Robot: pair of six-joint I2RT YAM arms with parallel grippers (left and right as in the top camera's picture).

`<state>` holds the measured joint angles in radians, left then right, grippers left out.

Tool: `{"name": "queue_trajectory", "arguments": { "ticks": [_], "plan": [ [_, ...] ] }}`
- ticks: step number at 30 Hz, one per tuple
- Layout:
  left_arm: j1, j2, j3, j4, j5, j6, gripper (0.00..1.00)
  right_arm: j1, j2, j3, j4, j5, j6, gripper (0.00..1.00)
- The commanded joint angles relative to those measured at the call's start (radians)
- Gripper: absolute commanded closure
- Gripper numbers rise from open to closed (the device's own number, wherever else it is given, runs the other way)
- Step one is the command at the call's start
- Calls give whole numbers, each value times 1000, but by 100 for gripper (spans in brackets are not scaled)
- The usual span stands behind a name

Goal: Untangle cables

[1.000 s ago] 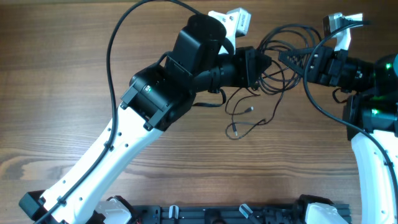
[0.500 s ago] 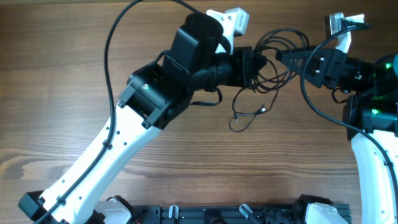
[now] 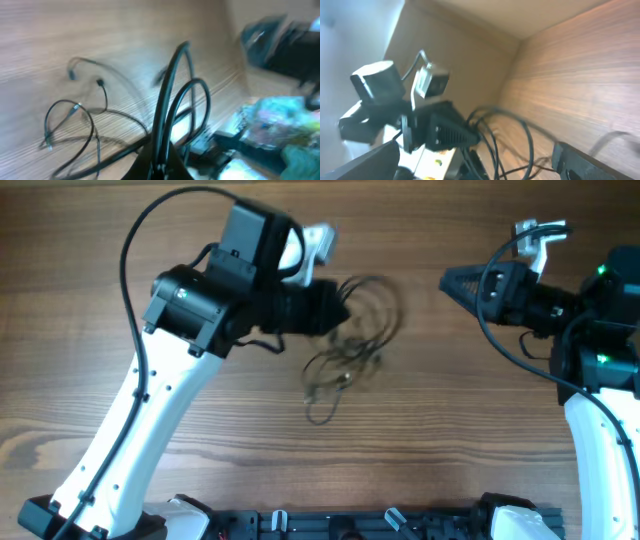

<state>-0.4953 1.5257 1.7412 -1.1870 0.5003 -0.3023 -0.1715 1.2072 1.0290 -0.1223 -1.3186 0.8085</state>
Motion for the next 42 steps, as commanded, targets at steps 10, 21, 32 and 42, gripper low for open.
{"name": "queue_trajectory", "arguments": {
  "ticks": [10, 21, 32, 42],
  "plan": [
    [-2, -35, 8, -215, -622, 380, 96, 34, -60, 3, -245, 209, -388, 0],
    [-391, -97, 8, -87, -631, 1157, 96, 71, -154, 3, -355, 279, -584, 0],
    [-417, -97, 8, 32, -658, 1233, 96, 71, -160, 3, -466, 217, -749, 0],
    [-430, -96, 8, 65, -548, 1648, 96, 71, -160, 3, -455, 89, -718, 0]
  ]
}}
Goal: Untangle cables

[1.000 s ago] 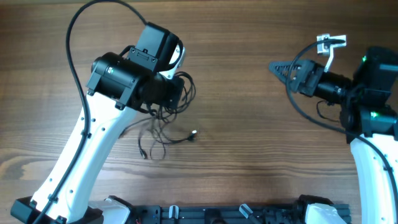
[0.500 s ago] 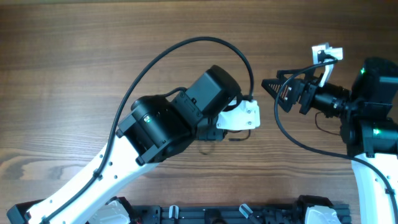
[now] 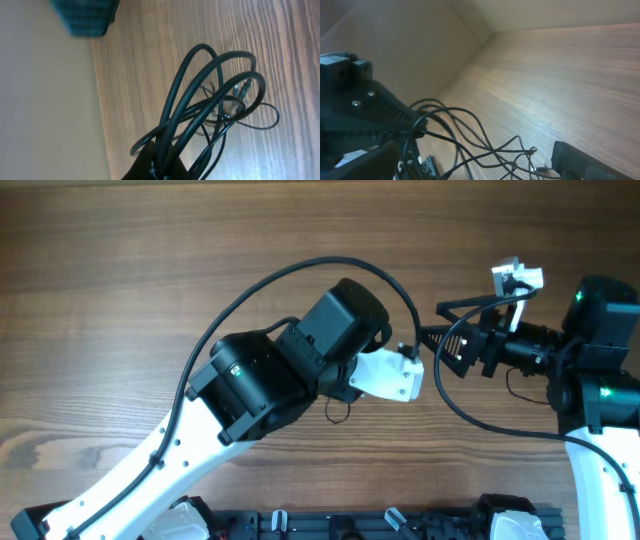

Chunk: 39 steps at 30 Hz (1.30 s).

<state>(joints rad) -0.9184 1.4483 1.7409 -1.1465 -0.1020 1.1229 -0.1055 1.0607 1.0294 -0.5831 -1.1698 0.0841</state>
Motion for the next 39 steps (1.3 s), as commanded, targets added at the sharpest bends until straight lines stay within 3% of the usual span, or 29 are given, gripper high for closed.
{"name": "queue_trajectory", "arguments": {
  "ticks": [1, 8, 12, 14, 18, 21, 30, 33, 39],
  "plan": [
    [-8, -18, 8, 35, 53, 270, 96, 5, -14, 3, 6, -60, 14, 0],
    [-7, -16, 8, 128, 53, 506, 96, 5, -14, 3, 5, -60, 25, 0],
    [-7, -14, 8, 134, 53, 503, 96, 5, -13, 3, 6, -59, 41, 0],
    [-7, -12, 8, 134, 53, 440, 96, 5, -13, 3, 5, -48, 50, 0],
    [-3, -12, 8, 135, 52, 268, 96, 5, -14, 3, 0, -8, 50, 0],
    [3, -12, 8, 146, 49, 58, 96, 5, -14, 3, -12, 71, 82, 0],
    [82, -12, 8, 179, -49, -946, 96, 5, -62, 6, -19, 278, 133, 1],
    [117, -12, 8, 198, -45, -1080, 96, 5, -127, 17, -35, 331, 128, 0],
    [117, -12, 8, 261, 88, -1087, 96, 5, -243, 27, -59, 412, 50, 0]
  ]
}}
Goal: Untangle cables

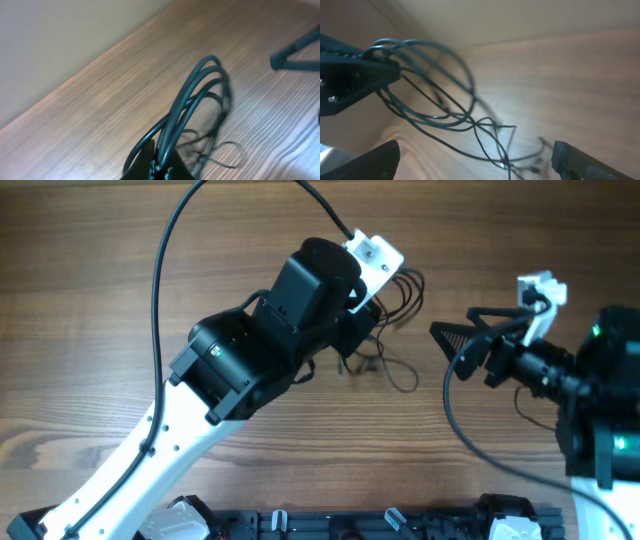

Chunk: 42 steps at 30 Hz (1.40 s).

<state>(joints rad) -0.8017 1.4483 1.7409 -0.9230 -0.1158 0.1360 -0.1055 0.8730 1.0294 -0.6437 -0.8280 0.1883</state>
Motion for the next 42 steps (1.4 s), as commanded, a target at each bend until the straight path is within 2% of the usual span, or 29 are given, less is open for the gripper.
{"name": "queue_trajectory", "arguments": {
  "ticks": [1, 4, 10, 14, 15, 20, 25, 30, 35, 37, 40, 42],
  "plan": [
    [1, -12, 8, 40, 123, -100, 96, 5, -72, 27, 3, 87, -58, 0],
    [1, -12, 8, 40, 170, -100, 96, 5, -101, 27, 6, 145, -58, 1],
    [0, -12, 8, 42, 192, -100, 96, 5, -104, 27, 27, 117, -57, 2],
    [0, -12, 8, 51, 266, -100, 96, 5, -103, 27, 60, -22, -57, 11],
    [-1, -12, 8, 58, 283, -100, 96, 5, -103, 27, 66, -54, -57, 16],
    [-27, -12, 8, 90, 291, -100, 96, 5, -103, 27, 68, -156, -58, 29],
    [-50, -12, 8, 94, 291, -100, 96, 5, -103, 27, 68, -177, -58, 36],
    [-66, -12, 8, 101, 291, -100, 96, 5, -103, 27, 68, -170, -57, 36],
    [-72, -12, 8, 101, 292, -100, 96, 5, -101, 27, 69, -158, -57, 43],
    [-72, -12, 8, 101, 301, -100, 96, 5, -98, 27, 68, -158, -56, 55],
    [-72, -12, 8, 101, 307, -100, 96, 5, -97, 27, 68, -158, -54, 81],
    [-72, -12, 8, 101, 307, -100, 96, 5, -97, 27, 68, -158, -54, 90]
  ]
}}
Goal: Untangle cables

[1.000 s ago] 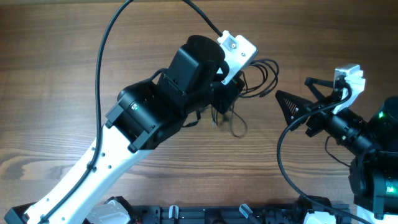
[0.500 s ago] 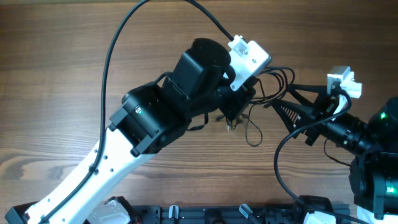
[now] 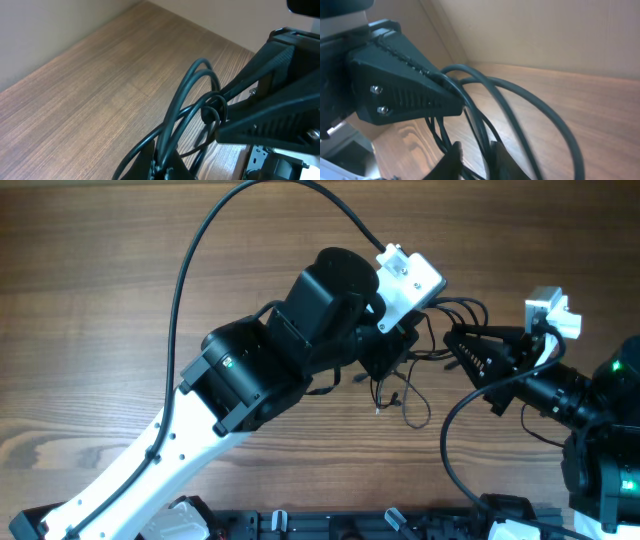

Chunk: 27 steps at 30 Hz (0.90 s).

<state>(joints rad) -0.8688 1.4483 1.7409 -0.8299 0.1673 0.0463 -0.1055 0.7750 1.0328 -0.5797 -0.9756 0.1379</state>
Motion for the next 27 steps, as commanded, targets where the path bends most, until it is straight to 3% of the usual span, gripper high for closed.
{"name": "queue_trajectory", "arguments": {
  "ticks": [1, 6, 15, 27],
  "plan": [
    [-5, -12, 8, 8, 24, -10, 96, 5, 1, 24, 4, -10, -5, 95],
    [-3, -12, 8, 4, 5, -9, 96, 4, 1, 24, 2, 18, -3, 96],
    [-3, -12, 8, -128, -347, -10, 96, 4, 1, 24, 47, 23, 56, 95],
    [-4, -12, 8, -158, -367, -10, 96, 4, 1, 24, 144, 5, 129, 95]
  ]
}}
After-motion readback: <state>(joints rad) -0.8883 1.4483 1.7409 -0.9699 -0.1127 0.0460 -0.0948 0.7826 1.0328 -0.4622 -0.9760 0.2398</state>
